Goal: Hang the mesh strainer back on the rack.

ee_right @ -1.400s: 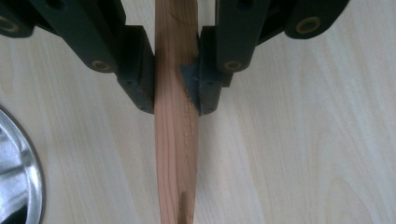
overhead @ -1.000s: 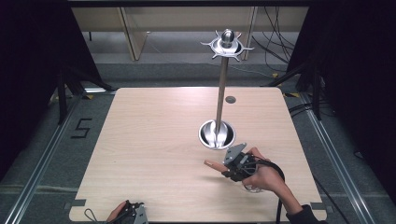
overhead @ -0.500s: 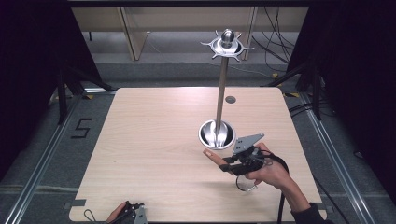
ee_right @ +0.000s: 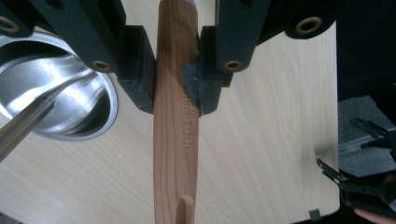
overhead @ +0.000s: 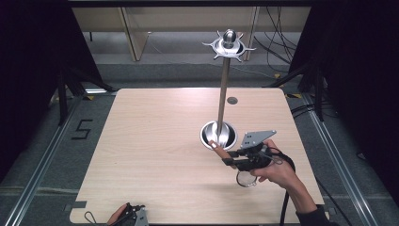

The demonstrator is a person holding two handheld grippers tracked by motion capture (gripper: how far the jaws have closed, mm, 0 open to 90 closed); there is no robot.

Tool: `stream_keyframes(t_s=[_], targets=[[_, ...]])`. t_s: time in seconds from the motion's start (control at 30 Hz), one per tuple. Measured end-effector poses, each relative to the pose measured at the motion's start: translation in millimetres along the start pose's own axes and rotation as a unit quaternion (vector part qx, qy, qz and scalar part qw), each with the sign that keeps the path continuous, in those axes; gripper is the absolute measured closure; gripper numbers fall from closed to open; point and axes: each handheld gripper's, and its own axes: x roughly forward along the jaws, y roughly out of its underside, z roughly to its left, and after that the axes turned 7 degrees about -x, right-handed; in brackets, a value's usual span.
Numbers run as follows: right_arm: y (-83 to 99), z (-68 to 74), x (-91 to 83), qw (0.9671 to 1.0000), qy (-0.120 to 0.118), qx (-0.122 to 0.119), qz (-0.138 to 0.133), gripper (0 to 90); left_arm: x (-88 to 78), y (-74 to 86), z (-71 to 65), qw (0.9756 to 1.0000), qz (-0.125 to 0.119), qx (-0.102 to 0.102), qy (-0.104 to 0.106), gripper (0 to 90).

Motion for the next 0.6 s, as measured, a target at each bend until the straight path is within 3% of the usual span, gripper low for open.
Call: stream_keyframes(t_s=[0.07, 0.13, 0.17, 0.2, 0.37, 0.43, 0.53, 0.6], targets=[[-2.3, -1.1, -3.7, 0.9999, 0.005, 0.002, -0.01, 71.4, -0.4, 0.2, -0.9, 0.9999, 0.001, -0.002, -0.014, 16.5], [-5.2, -2.4, -7.1, 0.9998, -0.002, 0.004, -0.02, 71.4, 0.5, 0.2, -0.5, 1.0, 0.0, -0.001, -0.007, 16.5], [-7.0, -2.1, -8.8, 0.9996, 0.008, 0.009, -0.027, 71.4, 0.0, 0.3, -0.7, 0.9999, -0.001, -0.002, -0.012, 16.5], [-8.8, -4.9, -10.4, 0.9994, 0.009, -0.004, -0.034, 71.4, -1.2, 0.2, -1.0, 0.9999, 0.002, -0.003, -0.013, 16.5], [-17.7, -5.8, -23.2, 0.9978, 0.023, 0.005, -0.062, 71.4, -0.8, 0.5, -0.9, 0.9999, 0.004, -0.003, -0.012, 16.5], [-20.9, -8.5, -27.2, 0.9967, 0.028, -0.006, -0.076, 71.4, 0.1, 0.7, -0.1, 1.0, 0.0, -0.004, -0.003, 16.5], [-26.6, -11.0, -34.3, 0.9945, 0.038, 0.004, -0.097, 71.4, -0.2, 0.5, -0.5, 1.0, 0.003, -0.005, -0.006, 16.5], [-28.3, -13.0, -37.4, 0.9946, 0.039, 0.002, -0.096, 71.4, 0.3, 0.6, -0.5, 0.9999, 0.003, -0.005, -0.008, 16.5]])
